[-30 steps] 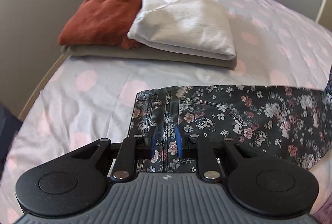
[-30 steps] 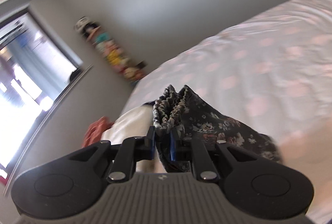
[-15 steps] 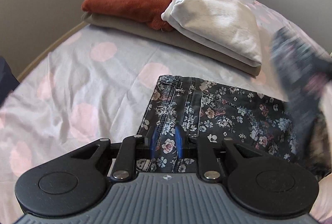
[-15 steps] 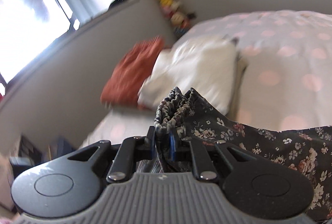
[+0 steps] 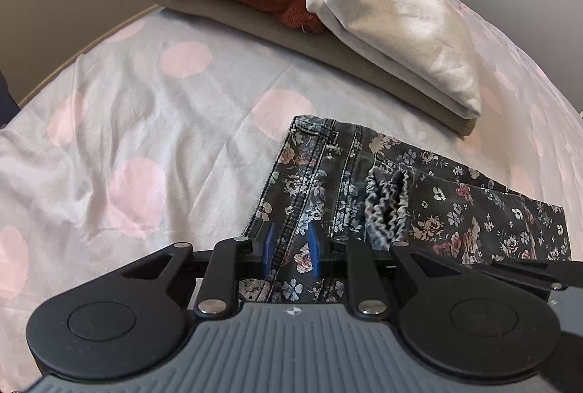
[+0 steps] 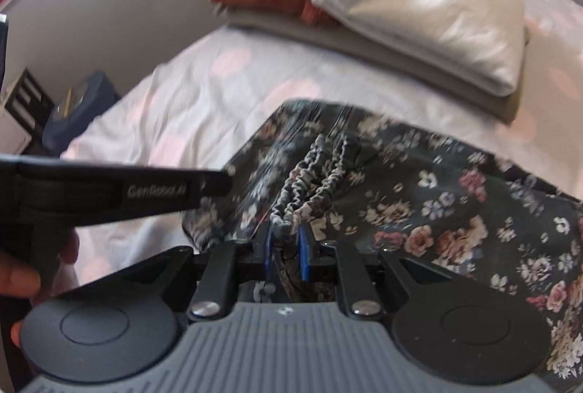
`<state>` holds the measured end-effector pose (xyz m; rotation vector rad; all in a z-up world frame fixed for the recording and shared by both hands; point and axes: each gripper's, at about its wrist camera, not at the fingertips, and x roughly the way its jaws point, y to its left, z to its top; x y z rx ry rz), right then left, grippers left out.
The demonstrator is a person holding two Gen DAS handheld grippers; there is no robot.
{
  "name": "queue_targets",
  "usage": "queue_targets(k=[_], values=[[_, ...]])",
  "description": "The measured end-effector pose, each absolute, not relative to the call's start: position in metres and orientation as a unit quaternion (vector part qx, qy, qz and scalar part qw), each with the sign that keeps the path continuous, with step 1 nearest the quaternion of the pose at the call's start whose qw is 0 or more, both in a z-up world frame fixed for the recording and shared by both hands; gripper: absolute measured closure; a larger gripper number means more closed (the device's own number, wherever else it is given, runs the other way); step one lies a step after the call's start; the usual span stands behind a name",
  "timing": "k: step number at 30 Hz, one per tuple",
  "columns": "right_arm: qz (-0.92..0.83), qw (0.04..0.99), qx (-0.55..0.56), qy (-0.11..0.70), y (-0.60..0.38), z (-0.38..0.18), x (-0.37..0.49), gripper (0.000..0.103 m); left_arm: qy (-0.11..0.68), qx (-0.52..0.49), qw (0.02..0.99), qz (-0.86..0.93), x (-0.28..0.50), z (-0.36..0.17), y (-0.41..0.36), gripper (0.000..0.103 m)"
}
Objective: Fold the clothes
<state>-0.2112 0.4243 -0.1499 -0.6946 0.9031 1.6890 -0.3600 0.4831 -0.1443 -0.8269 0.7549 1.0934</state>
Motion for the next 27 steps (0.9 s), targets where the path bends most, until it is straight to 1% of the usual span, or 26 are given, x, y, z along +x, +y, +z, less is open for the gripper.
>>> queue_targets(k=[3, 6, 9, 10, 11, 13, 14, 19, 21, 24, 27], values=[[0.707, 0.496, -0.306, 0.401, 0.429, -0.159, -0.215, 0.069, 0.337, -0.379, 0.71, 0.489, -0.361, -0.149, 0.485, 0.086], [0.711, 0.489, -0.318, 0.393, 0.424, -0.16, -0.218, 0.068, 0.322, -0.396, 0.707, 0.489, -0.368, -0.151, 0.486, 0.086], [0.721, 0.504, -0.295, 0.374, 0.413, -0.152, -0.217, 0.062, 0.303, -0.413, 0.704, 0.492, -0.375, -0.149, 0.487, 0.085], [0.72, 0.514, -0.289, 0.367, 0.408, -0.149, -0.215, 0.058, 0.296, -0.415, 0.706, 0.491, -0.376, -0.148, 0.488, 0.081], [0.718, 0.525, -0.282, 0.359, 0.403, -0.146, -0.214, 0.057, 0.29, -0.416, 0.71, 0.49, -0.375, -0.146, 0.488, 0.078], [0.709, 0.543, -0.274, 0.356, 0.397, -0.143, -0.211, 0.052, 0.281, -0.422, 0.716, 0.479, -0.371, -0.145, 0.489, 0.063], [0.703, 0.552, -0.27, 0.356, 0.395, -0.142, -0.209, 0.052, 0.282, -0.425, 0.719, 0.473, -0.366, -0.146, 0.49, 0.059], [0.678, 0.577, -0.262, 0.372, 0.389, -0.141, -0.199, 0.052, 0.295, -0.434, 0.727, 0.443, -0.342, -0.153, 0.496, 0.054], [0.667, 0.584, -0.267, 0.379, 0.387, -0.144, -0.196, 0.054, 0.314, -0.426, 0.726, 0.439, -0.33, -0.157, 0.498, 0.053], [0.669, 0.578, -0.267, 0.384, 0.388, -0.146, -0.194, 0.054, 0.358, -0.399, 0.725, 0.432, -0.31, -0.166, 0.502, 0.048], [0.67, 0.576, -0.266, 0.386, 0.388, -0.147, -0.193, 0.054, 0.386, -0.374, 0.725, 0.431, -0.299, -0.172, 0.501, 0.045]])
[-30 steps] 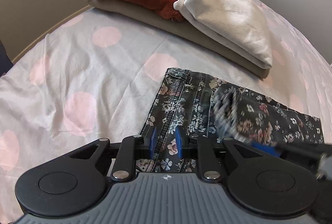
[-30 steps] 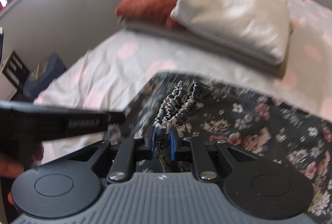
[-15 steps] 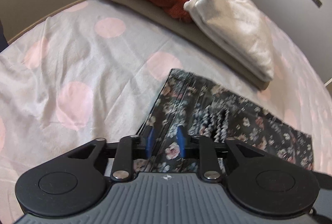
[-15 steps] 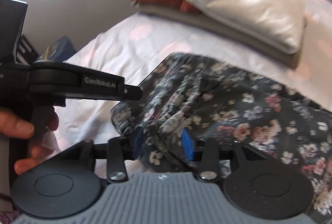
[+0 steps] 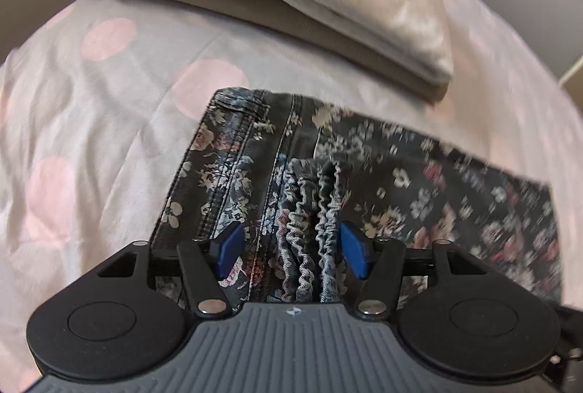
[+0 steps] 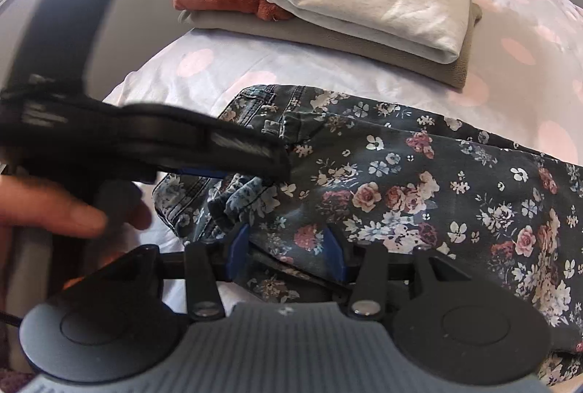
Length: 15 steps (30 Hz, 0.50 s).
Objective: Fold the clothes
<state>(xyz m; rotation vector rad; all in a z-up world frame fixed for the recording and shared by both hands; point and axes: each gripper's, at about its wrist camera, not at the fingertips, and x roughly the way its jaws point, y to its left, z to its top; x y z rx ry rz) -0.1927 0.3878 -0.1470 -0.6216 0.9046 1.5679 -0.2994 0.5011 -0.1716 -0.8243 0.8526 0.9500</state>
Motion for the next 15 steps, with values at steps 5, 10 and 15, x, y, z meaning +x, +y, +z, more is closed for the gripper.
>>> queue_targets(k=[5, 10, 15], values=[[0.663, 0.579, -0.243, 0.407, 0.388, -0.149, -0.183, 0.053, 0.383, -0.367, 0.73, 0.431, -0.301, -0.173, 0.497, 0.065], [0.656, 0.588, -0.2, 0.429, 0.376, -0.145, -0.161, 0.047, 0.334, -0.385, 0.758, 0.408, -0.316, -0.163, 0.495, 0.088], [0.634, 0.614, -0.179, 0.434, 0.343, -0.141, -0.125, 0.042, 0.291, -0.395, 0.784, 0.379, -0.328, -0.141, 0.499, 0.089]])
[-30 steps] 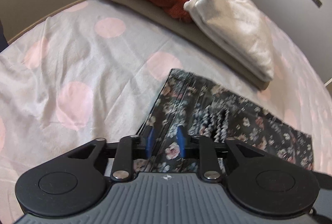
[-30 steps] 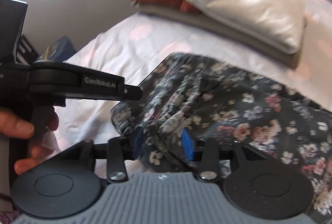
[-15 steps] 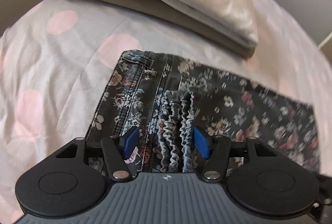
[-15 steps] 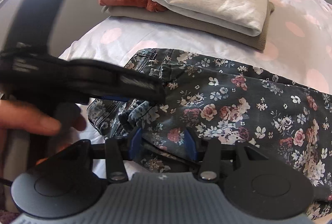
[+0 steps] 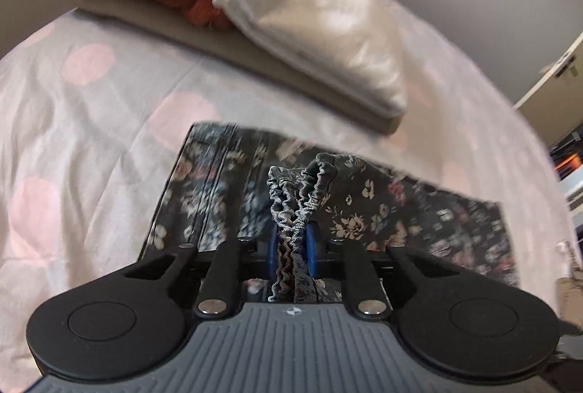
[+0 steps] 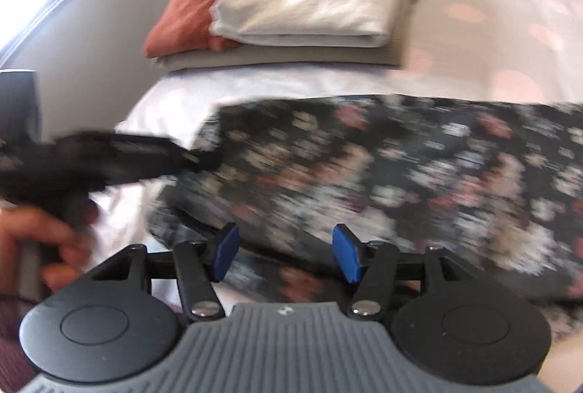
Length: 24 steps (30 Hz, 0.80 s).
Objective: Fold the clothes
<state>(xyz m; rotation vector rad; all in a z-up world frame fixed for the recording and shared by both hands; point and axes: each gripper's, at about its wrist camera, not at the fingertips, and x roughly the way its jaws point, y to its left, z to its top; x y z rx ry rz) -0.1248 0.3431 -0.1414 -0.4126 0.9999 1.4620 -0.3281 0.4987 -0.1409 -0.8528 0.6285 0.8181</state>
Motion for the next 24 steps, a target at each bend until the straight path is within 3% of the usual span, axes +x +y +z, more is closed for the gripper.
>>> queue_targets(k=[8, 20, 24], values=[[0.556, 0.661, -0.166, 0.475, 0.278, -0.16, -0.064, 0.042, 0.271, -0.372, 0.798, 0.389, -0.346, -0.096, 0.507, 0.09], [0.526, 0.692, -0.135, 0.476, 0.234, -0.165, -0.032, 0.042, 0.344, -0.39, 0.73, 0.444, -0.365, -0.166, 0.537, 0.09], [0.511, 0.724, -0.143, 0.44, 0.219, -0.157, -0.021, 0.042, 0.378, -0.345, 0.73, 0.453, -0.354, -0.184, 0.531, 0.088]])
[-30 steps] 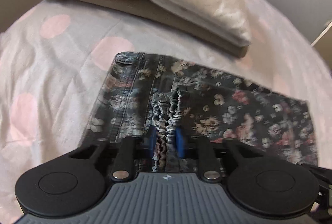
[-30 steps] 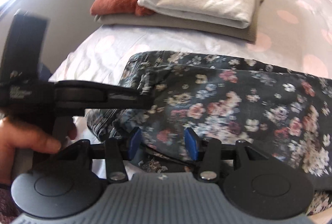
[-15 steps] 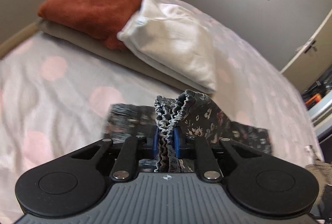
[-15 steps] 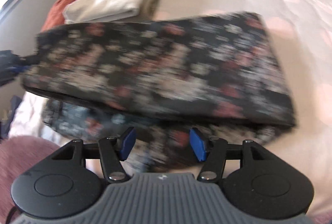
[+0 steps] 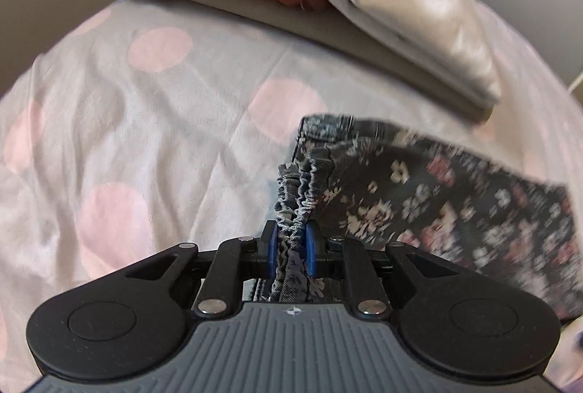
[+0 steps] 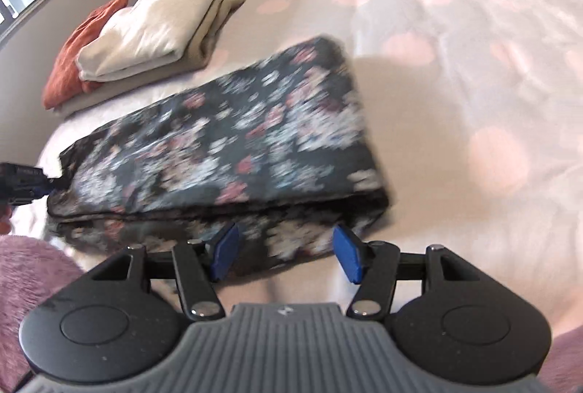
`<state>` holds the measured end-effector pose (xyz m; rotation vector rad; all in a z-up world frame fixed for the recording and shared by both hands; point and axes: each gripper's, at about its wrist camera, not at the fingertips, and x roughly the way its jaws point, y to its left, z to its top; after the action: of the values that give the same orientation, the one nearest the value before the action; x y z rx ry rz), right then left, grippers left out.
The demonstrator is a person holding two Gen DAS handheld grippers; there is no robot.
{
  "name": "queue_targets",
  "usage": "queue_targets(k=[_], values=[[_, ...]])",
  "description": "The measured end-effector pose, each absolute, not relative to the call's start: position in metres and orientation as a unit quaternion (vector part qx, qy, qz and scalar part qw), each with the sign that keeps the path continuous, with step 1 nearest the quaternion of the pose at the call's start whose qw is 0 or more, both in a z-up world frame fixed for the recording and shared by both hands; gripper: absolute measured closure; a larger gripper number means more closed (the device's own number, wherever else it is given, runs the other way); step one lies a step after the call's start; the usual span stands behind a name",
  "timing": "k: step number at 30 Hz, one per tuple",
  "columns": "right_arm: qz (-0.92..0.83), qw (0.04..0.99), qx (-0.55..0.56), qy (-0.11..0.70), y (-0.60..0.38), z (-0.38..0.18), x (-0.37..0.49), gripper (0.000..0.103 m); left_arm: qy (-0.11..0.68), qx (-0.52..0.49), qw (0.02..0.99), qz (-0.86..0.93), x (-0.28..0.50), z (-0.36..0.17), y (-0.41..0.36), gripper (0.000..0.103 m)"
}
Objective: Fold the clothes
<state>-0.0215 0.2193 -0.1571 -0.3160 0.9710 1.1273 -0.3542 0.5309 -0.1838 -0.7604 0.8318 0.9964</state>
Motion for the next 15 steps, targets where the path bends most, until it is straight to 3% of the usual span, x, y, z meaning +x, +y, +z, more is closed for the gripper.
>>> queue_targets(k=[11, 12, 13, 15], values=[[0.482, 0.765, -0.213, 0.37, 0.247, -0.19, -0.003, 0.046, 0.384, -0.331, 0.721, 0.471, -0.349, -0.189, 0.523, 0.086], [0.47, 0.774, -0.218, 0.363, 0.248, -0.194, -0.003, 0.061, 0.386, -0.329, 0.721, 0.472, -0.348, -0.19, 0.523, 0.086], [0.458, 0.784, -0.222, 0.356, 0.249, -0.197, -0.003, 0.085, 0.389, -0.325, 0.72, 0.473, -0.346, -0.19, 0.523, 0.086], [0.454, 0.785, -0.213, 0.363, 0.245, -0.202, 0.004, 0.085, 0.395, -0.318, 0.719, 0.475, -0.344, -0.191, 0.522, 0.086]])
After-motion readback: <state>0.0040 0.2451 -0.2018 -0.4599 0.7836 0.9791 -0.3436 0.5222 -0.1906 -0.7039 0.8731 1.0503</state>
